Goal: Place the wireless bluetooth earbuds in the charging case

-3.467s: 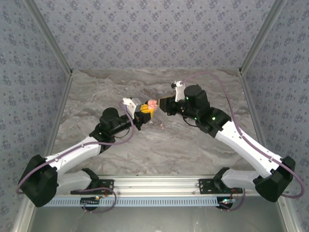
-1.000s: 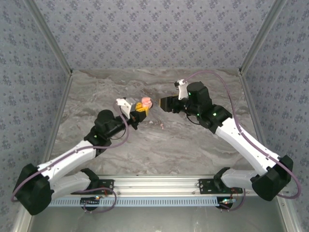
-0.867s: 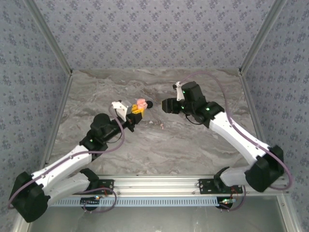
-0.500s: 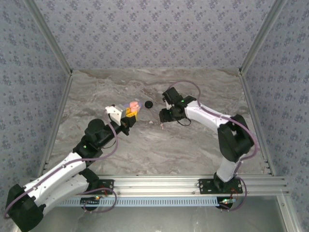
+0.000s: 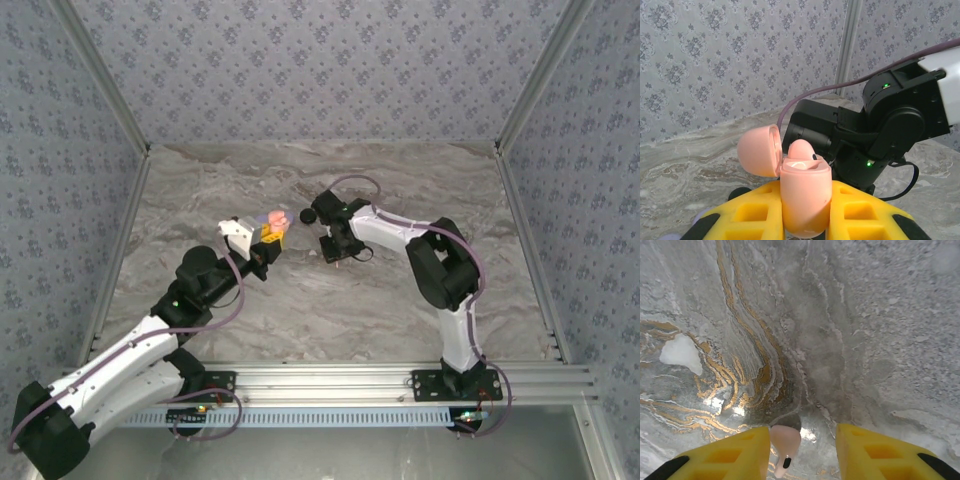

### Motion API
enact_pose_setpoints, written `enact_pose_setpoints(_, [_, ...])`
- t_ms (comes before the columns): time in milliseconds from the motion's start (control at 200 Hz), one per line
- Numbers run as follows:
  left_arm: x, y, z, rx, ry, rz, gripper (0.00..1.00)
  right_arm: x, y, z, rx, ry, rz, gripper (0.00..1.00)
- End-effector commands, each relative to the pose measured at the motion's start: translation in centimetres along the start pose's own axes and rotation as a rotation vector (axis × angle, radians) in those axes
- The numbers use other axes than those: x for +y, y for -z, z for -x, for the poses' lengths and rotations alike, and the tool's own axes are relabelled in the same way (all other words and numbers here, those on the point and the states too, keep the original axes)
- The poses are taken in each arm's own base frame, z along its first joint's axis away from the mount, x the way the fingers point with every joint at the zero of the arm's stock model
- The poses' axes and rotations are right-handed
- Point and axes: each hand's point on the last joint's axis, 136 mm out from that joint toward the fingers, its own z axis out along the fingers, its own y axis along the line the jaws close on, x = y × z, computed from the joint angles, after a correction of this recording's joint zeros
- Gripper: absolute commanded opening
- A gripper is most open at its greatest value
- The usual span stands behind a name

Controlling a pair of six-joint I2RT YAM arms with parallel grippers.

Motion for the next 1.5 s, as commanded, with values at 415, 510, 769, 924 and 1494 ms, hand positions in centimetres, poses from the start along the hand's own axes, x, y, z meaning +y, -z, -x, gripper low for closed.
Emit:
enact_pose_setpoints(415, [0.0,0.2,0.5,-0.018,-0.015,0.009,0.00,1.0,-1.7,-0.8,0.064,0.031,-0.001,0.29])
enact_pose_setpoints(510, [0.0,0.2,0.4,-0.015,-0.013,0.008,0.00,1.0,-1.0,-0.7,0.052,0.030,0.003,0.24])
enact_pose_setpoints(769, [-0.1,-0.1,0.3,-0.016,-0.003,0.002,0.00,0.0,4.1,0.9,-0.077,0.022,-0.002,0.24])
enact_pose_setpoints(924, [-0.2,-0.5,0.2,-0.015,0.005,-0.008,0.00,-0.2,6.1,1.4,-0.122,0.032,0.003,0.24])
enact_pose_setpoints(1494, [-2.4,-5.9,-4.1,0.106,0.175,-0.175,0.00,0.9,21.6,3.2,-0.607,0.146,0.195,0.23])
